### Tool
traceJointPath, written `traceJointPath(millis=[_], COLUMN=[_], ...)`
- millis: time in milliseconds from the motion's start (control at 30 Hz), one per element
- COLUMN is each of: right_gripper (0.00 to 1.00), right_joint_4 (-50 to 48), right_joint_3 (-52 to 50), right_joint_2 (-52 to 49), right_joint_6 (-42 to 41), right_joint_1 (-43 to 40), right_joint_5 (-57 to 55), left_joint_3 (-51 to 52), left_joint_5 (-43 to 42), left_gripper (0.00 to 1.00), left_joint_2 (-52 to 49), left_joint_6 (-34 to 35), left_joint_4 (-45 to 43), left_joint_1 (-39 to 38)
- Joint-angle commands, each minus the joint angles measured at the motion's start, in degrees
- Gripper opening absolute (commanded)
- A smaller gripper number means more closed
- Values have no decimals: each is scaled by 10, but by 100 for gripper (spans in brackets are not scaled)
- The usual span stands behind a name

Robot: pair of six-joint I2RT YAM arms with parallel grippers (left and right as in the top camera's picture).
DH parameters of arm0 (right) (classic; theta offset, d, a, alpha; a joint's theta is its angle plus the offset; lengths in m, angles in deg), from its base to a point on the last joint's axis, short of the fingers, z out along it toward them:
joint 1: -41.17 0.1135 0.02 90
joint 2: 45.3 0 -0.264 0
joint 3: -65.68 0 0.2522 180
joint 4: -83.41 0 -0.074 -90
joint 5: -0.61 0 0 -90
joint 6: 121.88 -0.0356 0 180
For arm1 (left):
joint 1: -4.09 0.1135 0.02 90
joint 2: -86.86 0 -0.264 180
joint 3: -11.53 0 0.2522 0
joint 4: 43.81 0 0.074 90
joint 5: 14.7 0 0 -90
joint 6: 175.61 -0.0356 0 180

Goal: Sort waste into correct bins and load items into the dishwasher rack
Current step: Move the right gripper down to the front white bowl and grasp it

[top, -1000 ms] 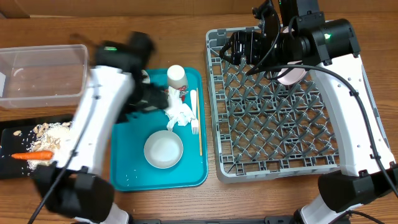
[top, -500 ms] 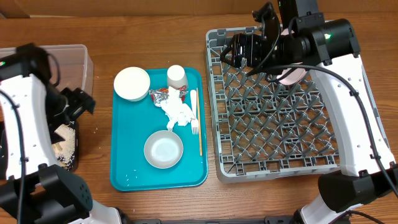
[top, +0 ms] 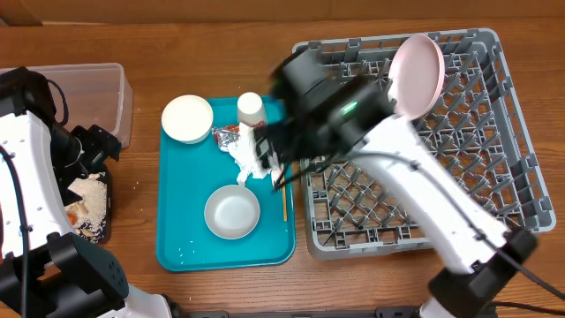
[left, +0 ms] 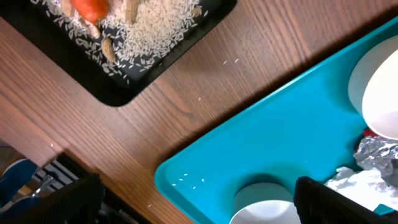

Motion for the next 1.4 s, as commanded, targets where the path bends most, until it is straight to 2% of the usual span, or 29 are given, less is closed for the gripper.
traceJointPath(millis=[0, 267, 367, 533, 867, 933, 1100, 1267, 1300, 1367], right_gripper=[100, 97, 79, 69, 68, 60, 29, 7, 4, 4], right_joint_4=[-34, -132, -149, -156, -174, -178, -179, -177, -174, -163], right_joint_3=[-49, -146, -161, -163, -163, -163, -163, -163, -162, -158], right_joint_2=[-16, -50, -65, -111, -176, -180, -187, -188, -187, -187], right_joint_6=[-29, -51, -50, -50, -50, -50, -52, -52, -52, -52], right_joint_1=[40, 67, 68, 69, 94, 94, 94, 94, 94, 92], right_joint_5=[-68, -45, -27, -21, -11, -11, -11, -12, -14, -16], left_joint_3=[3, 3, 3, 3, 3, 3, 3, 3, 3, 3], left_joint_5=[7, 7, 7, 7, 7, 7, 7, 7, 7, 7], left_gripper=[100, 100, 100, 100, 100, 100, 100, 100, 100, 100], left_joint_2=[8, 7, 7, 8, 7, 7, 8, 7, 8, 7], left_joint_6=[-1, -1, -1, -1, -1, -1, -1, -1, -1, -1], left_joint_4=[-7, -7, -7, -7, -7, -7, -7, -7, -7, -7], left_joint_1=[0, 0, 0, 0, 0, 0, 0, 0, 0, 0])
